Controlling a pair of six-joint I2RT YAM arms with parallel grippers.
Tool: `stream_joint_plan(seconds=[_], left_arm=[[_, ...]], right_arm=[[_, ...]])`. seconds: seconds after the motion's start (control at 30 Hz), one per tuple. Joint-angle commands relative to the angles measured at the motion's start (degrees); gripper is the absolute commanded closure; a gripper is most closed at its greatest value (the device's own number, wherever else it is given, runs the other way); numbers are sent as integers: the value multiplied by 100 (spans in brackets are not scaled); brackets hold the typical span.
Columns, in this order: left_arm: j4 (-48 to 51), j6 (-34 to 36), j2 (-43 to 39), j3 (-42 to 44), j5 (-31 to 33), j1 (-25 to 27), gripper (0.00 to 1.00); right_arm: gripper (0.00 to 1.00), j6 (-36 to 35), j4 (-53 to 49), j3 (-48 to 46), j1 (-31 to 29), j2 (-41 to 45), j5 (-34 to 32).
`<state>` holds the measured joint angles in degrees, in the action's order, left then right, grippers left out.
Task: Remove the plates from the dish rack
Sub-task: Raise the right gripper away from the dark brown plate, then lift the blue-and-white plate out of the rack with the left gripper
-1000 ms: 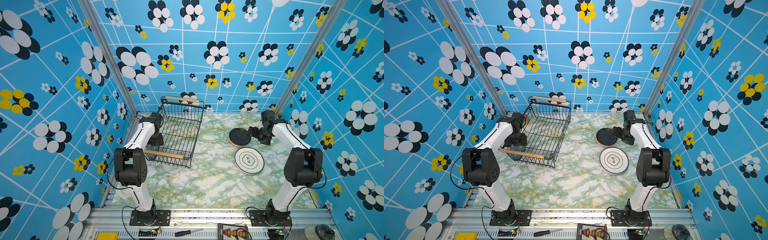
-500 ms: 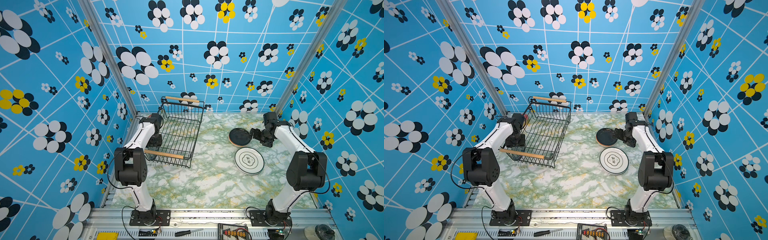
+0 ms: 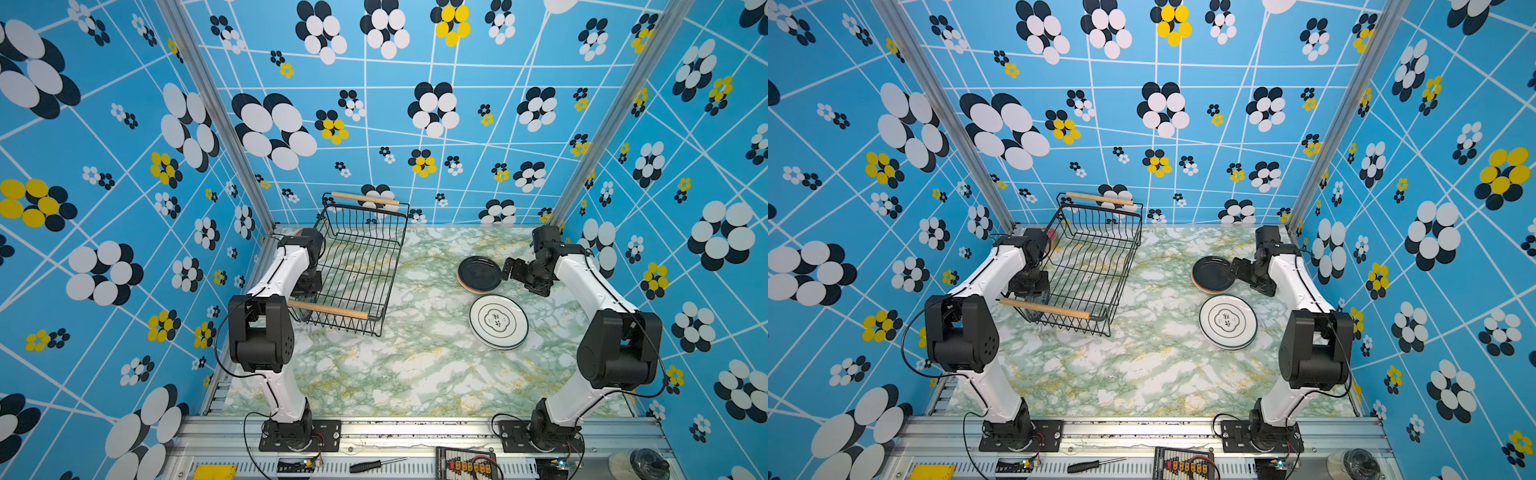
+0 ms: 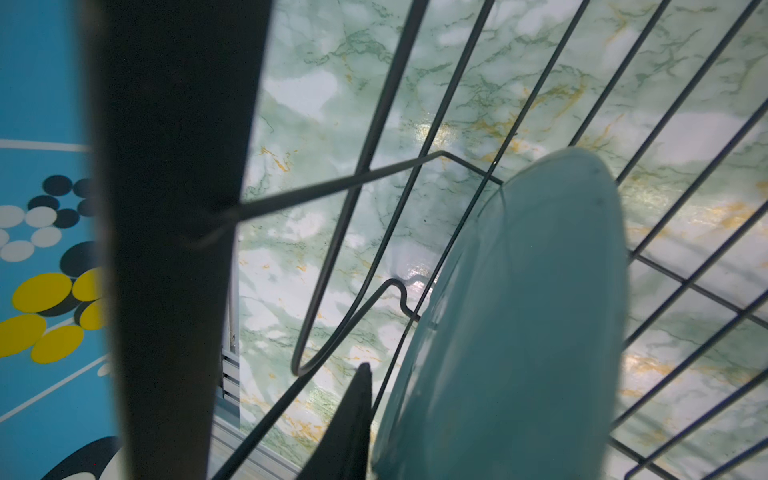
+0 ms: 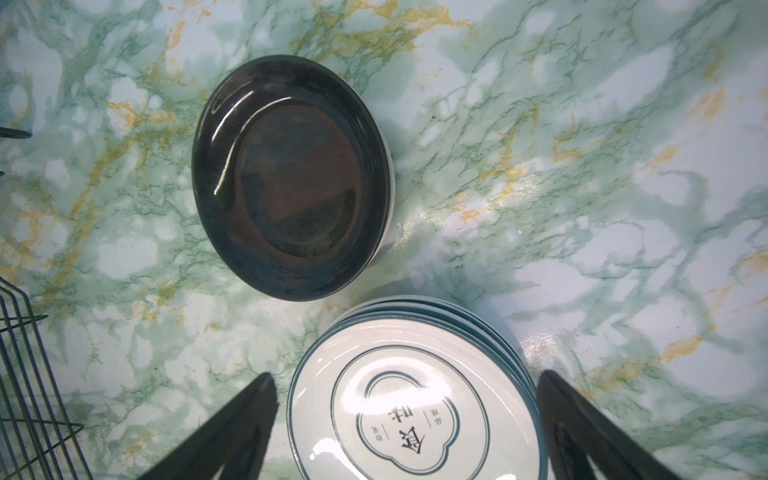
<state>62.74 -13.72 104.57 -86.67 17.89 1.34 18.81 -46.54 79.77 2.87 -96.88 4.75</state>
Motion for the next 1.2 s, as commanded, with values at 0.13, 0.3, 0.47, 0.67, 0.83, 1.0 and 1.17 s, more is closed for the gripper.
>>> stream_joint_plan(seconds=[0.13, 0.3, 0.47, 0.67, 0.83, 1.0, 1.17], left_arm=[[257, 56, -69, 89, -62, -11, 81], [316, 106, -110, 98, -94, 0, 89], [357, 150, -141, 65, -102, 0, 92], [487, 185, -139, -83, -47, 16, 97], [641, 228, -216, -267, -18, 46, 100], [746, 282, -327, -454, -54, 111, 100], [835, 293, -359, -700, -61, 232, 100]], right_arm=[[1, -61, -105, -171, 89, 280, 7], [1, -45, -65, -224, 99, 304, 95], [1, -24, -4, -258, 100, 283, 200], [1, -18, 18, -269, 99, 250, 232], [1, 0, 40, -271, 106, 237, 272], [1, 4, 45, -260, 99, 214, 280], [1, 17, 62, -249, 100, 217, 301]])
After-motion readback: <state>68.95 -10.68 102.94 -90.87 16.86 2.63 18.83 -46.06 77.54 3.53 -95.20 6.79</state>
